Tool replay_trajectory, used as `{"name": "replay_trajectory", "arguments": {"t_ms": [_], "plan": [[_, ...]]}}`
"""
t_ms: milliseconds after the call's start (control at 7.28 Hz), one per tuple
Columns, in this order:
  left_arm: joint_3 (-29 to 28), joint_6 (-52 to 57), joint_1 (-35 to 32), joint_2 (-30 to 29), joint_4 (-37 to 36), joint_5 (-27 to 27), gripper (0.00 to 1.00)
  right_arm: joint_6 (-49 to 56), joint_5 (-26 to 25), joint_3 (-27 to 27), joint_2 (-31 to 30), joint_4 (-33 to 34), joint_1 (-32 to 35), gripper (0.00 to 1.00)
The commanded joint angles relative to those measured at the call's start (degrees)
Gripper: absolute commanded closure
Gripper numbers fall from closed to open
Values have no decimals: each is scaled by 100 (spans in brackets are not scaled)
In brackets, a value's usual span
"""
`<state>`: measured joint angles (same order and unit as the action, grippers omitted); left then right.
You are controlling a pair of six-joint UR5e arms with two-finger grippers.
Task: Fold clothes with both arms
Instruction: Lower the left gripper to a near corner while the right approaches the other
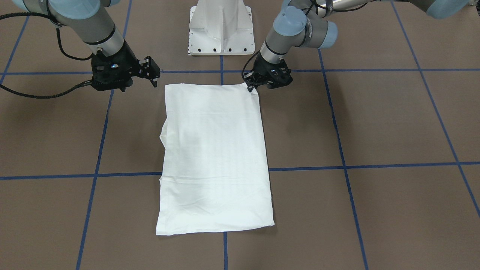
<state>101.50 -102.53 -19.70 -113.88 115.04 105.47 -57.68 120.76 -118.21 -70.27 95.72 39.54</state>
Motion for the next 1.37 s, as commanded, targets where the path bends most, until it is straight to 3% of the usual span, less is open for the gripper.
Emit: {"name": "replay_trajectory", "arguments": {"t_ms": [0, 412, 825, 1237], "plan": [[97, 22, -7, 15, -7, 9, 100, -94, 0, 17, -5, 8, -7, 0], [282, 48, -25, 15, -16, 53, 100, -1538, -183, -9, 13, -132, -444, 0], [318, 49, -16, 23, -16, 62, 100, -3725, -1524, 78, 22, -423, -1726, 0], [318, 57, -25, 23, -16, 62, 100, -4419, -1792, 734, 178, -423, -1967, 0]]}}
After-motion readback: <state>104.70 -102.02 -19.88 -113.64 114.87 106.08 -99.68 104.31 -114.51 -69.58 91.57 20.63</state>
